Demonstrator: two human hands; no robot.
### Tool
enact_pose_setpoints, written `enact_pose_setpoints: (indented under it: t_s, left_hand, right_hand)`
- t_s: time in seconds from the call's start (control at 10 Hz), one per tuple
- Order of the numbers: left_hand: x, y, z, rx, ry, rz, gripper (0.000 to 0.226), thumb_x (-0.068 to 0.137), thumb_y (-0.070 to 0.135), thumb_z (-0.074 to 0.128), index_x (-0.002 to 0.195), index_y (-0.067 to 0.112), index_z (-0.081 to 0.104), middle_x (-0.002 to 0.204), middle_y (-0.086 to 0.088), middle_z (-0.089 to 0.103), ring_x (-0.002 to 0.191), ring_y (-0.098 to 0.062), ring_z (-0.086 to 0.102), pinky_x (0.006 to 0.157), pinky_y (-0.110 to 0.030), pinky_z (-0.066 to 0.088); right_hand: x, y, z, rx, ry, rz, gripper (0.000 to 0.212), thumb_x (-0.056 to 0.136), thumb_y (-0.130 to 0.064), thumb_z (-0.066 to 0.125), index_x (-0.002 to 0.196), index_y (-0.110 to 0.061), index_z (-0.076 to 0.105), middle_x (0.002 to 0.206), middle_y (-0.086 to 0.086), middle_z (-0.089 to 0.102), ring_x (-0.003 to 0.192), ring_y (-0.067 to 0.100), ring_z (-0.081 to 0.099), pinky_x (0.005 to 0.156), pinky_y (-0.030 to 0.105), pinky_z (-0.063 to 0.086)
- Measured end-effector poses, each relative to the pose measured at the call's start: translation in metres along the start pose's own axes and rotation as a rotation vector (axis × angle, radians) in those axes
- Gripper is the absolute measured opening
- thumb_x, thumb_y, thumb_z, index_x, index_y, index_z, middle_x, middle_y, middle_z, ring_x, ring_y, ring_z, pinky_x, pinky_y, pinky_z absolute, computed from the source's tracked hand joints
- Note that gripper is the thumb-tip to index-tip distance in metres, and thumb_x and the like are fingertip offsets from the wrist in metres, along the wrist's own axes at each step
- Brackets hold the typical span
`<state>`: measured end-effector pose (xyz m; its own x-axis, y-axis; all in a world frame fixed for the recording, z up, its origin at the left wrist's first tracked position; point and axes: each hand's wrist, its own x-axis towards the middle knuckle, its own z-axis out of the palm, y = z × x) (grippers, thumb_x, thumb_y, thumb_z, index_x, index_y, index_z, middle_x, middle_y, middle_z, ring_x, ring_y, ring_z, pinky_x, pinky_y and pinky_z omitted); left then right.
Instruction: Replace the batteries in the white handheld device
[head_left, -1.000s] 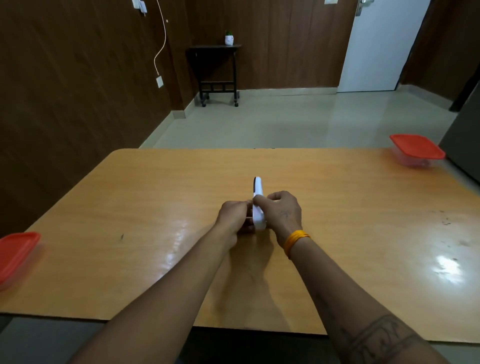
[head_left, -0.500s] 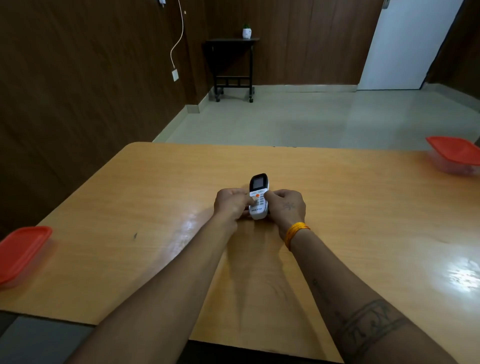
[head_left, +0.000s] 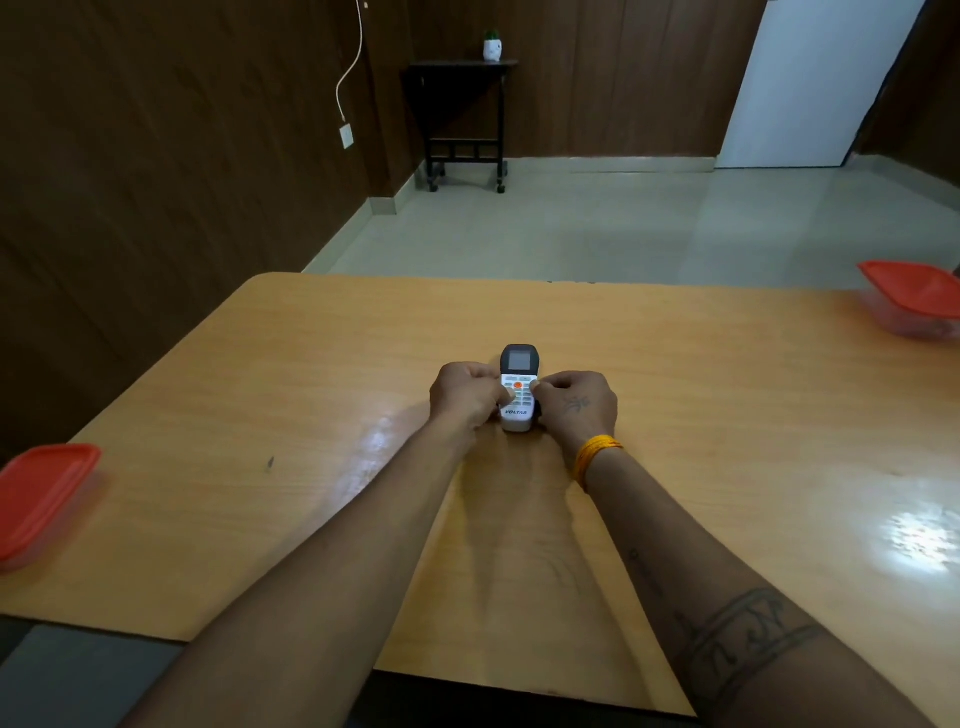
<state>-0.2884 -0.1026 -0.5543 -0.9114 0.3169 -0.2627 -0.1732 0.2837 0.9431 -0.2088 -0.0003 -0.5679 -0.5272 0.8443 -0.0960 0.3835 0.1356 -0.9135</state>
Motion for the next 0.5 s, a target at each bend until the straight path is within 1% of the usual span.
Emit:
enact_pose_setpoints:
  t_s: [0.1,0.2,0.3,0.4,0.5]
  left_hand:
    - [0.0,-0.003,-0.004,-0.011,-0.022,0.004,0.026,0.08,-0.002,0.082,0.091,0.019,0.073,0.114,-0.015,0.078,0.103,-0.03,0.077,0.094,-0.044,0.064]
    - [-0.003,-0.002,-0.014,0.014,-0.066,0.049,0.051,0.082,0.009,0.085,0.131,0.014,0.068,0.126,-0.011,0.072,0.114,-0.028,0.069,0.091,-0.036,0.057]
    - [-0.01,0.004,-0.028,0.013,-0.126,0.127,0.074,0.084,0.018,0.087,0.15,0.023,0.054,0.135,-0.004,0.059,0.123,-0.024,0.059,0.095,-0.037,0.049]
    - [-0.019,0.016,-0.034,-0.018,-0.181,0.242,0.063,0.089,0.026,0.083,0.146,0.026,0.057,0.136,0.001,0.06,0.125,-0.021,0.059,0.09,-0.034,0.049]
    - [-0.025,0.028,-0.028,-0.109,-0.222,0.285,0.039,0.097,0.029,0.074,0.134,0.024,0.065,0.125,-0.001,0.067,0.122,-0.022,0.065,0.091,-0.037,0.056]
  right_hand:
    - [-0.004,-0.004,-0.003,0.027,-0.012,0.032,0.014,0.082,-0.024,0.068,0.078,-0.019,0.081,0.083,0.004,0.08,0.083,0.026,0.076,0.08,0.042,0.065]
    - [-0.003,-0.002,-0.012,0.106,0.013,0.044,0.014,0.08,-0.032,0.068,0.07,-0.023,0.072,0.079,0.004,0.077,0.079,0.029,0.075,0.075,0.048,0.066]
    - [-0.005,-0.004,-0.029,0.107,0.041,-0.005,0.021,0.083,-0.05,0.066,0.072,-0.032,0.066,0.088,0.001,0.077,0.085,0.026,0.074,0.08,0.049,0.065]
    - [-0.015,-0.015,-0.049,0.141,0.03,-0.098,0.022,0.093,-0.052,0.064,0.087,-0.032,0.069,0.091,-0.002,0.076,0.088,0.021,0.073,0.082,0.047,0.065]
    - [-0.02,-0.026,-0.06,0.254,-0.046,-0.105,0.026,0.1,-0.048,0.061,0.094,-0.025,0.072,0.091,-0.001,0.075,0.089,0.019,0.074,0.078,0.041,0.065]
